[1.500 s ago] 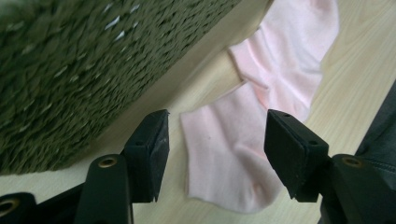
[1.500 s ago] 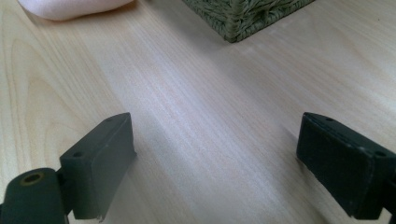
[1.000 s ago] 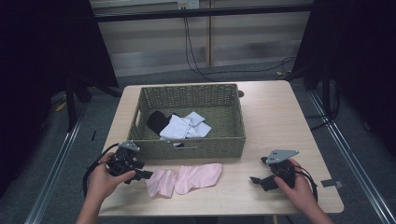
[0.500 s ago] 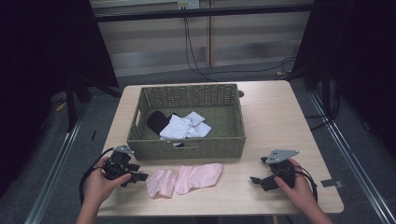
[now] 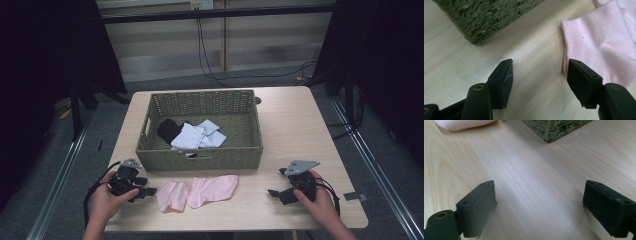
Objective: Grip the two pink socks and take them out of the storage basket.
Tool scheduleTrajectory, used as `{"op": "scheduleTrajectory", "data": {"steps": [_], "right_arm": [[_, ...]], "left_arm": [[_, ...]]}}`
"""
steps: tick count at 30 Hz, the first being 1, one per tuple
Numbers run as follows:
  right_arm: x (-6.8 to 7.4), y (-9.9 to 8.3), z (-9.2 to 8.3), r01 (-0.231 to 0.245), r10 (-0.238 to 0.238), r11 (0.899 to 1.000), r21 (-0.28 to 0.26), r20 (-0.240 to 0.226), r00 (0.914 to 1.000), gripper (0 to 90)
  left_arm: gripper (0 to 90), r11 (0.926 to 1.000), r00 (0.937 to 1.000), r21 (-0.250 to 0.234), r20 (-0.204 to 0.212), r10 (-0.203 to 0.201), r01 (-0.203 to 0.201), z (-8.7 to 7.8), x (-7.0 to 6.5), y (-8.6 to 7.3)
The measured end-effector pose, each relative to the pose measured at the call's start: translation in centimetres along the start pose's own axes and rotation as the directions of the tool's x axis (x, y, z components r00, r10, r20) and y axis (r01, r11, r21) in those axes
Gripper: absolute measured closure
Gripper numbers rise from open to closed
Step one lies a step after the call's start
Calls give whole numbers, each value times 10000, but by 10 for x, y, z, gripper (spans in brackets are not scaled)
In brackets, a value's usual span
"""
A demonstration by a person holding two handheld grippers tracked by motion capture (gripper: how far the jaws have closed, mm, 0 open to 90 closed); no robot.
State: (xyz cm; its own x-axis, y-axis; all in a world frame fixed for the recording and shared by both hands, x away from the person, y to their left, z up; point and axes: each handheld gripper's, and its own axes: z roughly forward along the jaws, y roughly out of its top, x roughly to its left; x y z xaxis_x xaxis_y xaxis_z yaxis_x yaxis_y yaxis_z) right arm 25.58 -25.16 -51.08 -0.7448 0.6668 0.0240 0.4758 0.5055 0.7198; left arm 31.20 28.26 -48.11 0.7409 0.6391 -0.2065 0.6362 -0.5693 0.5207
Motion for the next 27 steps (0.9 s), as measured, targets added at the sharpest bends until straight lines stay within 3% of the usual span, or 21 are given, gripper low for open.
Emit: {"op": "scheduleTrajectory", "data": {"steps": [2, 6, 9, 12, 13, 16, 18, 19, 23, 27], "right_arm": [[0, 0, 0, -5, 5, 10000, 2, -1, 10000, 105], [0, 0, 0, -3, 3, 10000, 0, 3, 10000, 105], [0, 0, 0, -1, 1, 10000, 1, 1, 10000, 105], [0, 0, 0, 4, -4, 10000, -1, 2, 10000, 105], [0, 0, 0, 2, -2, 10000, 0, 1, 10000, 105], [0, 0, 0, 1, -1, 10000, 1, 1, 10000, 105], [0, 0, 0, 1, -1, 10000, -1, 2, 10000, 105], [0, 0, 0, 1, -1, 10000, -1, 2, 10000, 105], [0, 0, 0, -1, 1, 10000, 0, 0, 10000, 105], [0, 0, 0, 0, 0, 10000, -2, 1, 10000, 105]], "left_arm": [[376, 9999, 10000, -164, 5, -32, 32, 0, 0, -2], [344, 9982, 9992, -448, -72, 396, -399, 2, -1, -5], [333, 9927, 9950, -726, -303, 948, -968, 4, -2, -9], [325, 9875, 9938, -1150, -372, 1044, -1080, 4, -2, -14], [325, 9822, 9930, -1484, -426, 1103, -1155, 5, -1, -18], [320, 9758, 9900, -1700, -563, 1297, -1375, 6, -1, -21], [309, 9644, 9826, -1947, -848, 1654, -1791, 8, -1, -25], [305, 9644, 9826, -1947, -848, 1654, -1791, 8, -1, -25], [280, 9490, 9781, -2416, -970, 1840, -2025, 11, 0, -31], [271, 9460, 9751, -2419, -1039, 1958, -2157, 10, 1, -32]]}}
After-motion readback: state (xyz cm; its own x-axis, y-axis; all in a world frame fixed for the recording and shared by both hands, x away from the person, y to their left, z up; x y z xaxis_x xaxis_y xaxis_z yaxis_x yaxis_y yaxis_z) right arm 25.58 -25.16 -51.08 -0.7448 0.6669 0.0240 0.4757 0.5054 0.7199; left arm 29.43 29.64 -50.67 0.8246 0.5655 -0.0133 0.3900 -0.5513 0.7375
